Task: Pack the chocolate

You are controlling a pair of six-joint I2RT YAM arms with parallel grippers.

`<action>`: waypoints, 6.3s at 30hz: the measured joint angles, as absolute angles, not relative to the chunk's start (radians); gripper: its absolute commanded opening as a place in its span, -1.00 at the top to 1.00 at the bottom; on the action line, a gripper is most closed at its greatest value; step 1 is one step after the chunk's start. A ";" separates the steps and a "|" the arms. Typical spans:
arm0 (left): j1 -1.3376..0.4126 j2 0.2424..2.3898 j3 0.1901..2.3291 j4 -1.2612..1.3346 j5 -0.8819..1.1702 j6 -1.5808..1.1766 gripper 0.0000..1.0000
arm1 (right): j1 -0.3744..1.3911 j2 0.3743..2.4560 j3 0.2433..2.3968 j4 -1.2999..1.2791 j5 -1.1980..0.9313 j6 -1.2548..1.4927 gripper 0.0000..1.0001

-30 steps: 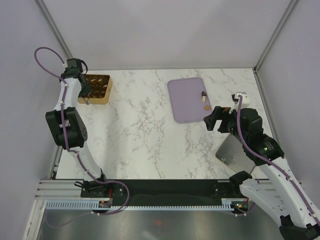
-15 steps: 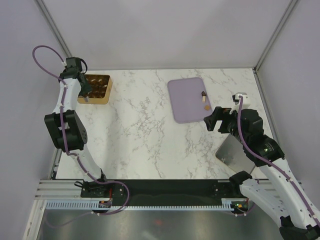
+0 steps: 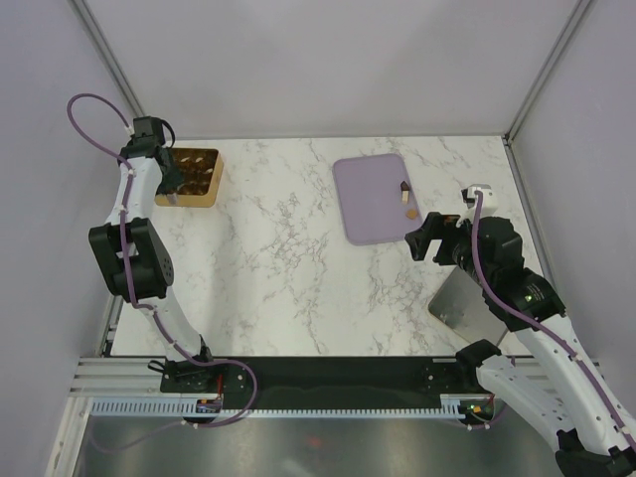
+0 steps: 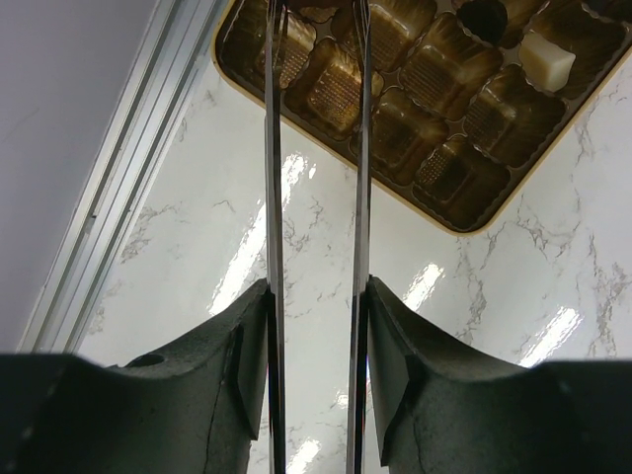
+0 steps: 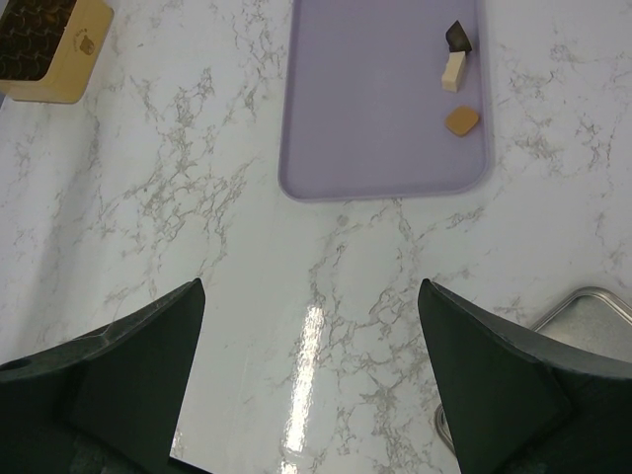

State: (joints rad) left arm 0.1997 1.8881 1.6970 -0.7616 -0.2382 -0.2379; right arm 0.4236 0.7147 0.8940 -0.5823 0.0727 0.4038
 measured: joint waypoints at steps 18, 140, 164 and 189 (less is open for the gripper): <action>0.097 1.830 1.713 -0.777 -0.231 -0.237 0.02 | 0.424 0.714 0.897 -0.593 0.076 0.406 -0.96; 0.140 1.813 1.694 -0.810 -0.130 -0.266 0.27 | 0.424 0.614 0.931 -0.685 0.079 0.396 -0.96; 0.164 1.924 1.757 -0.798 -0.194 -0.265 0.10 | 0.424 0.670 0.923 -0.643 0.085 0.395 -0.96; -0.301 1.730 1.672 -0.759 -0.164 -0.271 0.05 | 0.424 0.647 0.968 -0.674 0.096 0.405 -0.96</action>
